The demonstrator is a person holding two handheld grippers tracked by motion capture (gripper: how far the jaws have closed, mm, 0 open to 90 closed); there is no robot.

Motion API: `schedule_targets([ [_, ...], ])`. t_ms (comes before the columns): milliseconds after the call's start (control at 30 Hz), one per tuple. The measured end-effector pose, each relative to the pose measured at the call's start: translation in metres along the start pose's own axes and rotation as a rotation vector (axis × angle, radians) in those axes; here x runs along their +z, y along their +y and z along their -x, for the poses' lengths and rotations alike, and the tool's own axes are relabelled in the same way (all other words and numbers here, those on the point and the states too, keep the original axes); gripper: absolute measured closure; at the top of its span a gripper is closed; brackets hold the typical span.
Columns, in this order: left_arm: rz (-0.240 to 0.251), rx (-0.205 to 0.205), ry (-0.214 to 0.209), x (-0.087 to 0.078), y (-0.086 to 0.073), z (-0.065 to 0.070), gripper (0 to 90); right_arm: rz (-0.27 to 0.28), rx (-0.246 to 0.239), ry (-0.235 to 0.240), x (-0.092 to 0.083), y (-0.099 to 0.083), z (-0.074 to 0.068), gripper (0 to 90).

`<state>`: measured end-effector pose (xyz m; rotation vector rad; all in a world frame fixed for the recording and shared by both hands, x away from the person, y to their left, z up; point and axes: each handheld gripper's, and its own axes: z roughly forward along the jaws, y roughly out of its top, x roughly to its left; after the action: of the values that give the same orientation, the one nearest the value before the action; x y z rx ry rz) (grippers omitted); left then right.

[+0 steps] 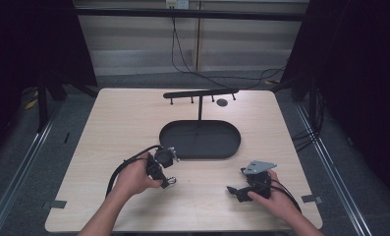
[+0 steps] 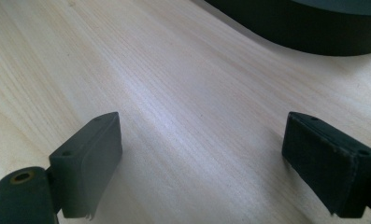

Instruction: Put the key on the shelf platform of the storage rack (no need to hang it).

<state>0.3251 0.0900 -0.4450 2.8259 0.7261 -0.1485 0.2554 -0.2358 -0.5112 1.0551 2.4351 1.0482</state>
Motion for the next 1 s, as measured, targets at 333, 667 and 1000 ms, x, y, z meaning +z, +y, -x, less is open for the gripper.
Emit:
schedule_targets([
  [333, 0.015, -0.044, -0.009, -0.019, 0.007, -0.007, 73.2, -0.002, 0.000, -0.003, 0.000, 0.000, 0.000, 11.9],
  [667, 0.041, -0.084, -0.013, -0.027, 0.017, -0.015, 73.2, -0.001, 0.001, -0.001, 0.000, 0.000, 0.000, 11.9],
  [1000, 0.079, -0.109, -0.006, -0.034, 0.026, -0.024, 73.1, -0.001, -0.001, -0.002, 0.000, 0.000, 0.000, 11.9],
])
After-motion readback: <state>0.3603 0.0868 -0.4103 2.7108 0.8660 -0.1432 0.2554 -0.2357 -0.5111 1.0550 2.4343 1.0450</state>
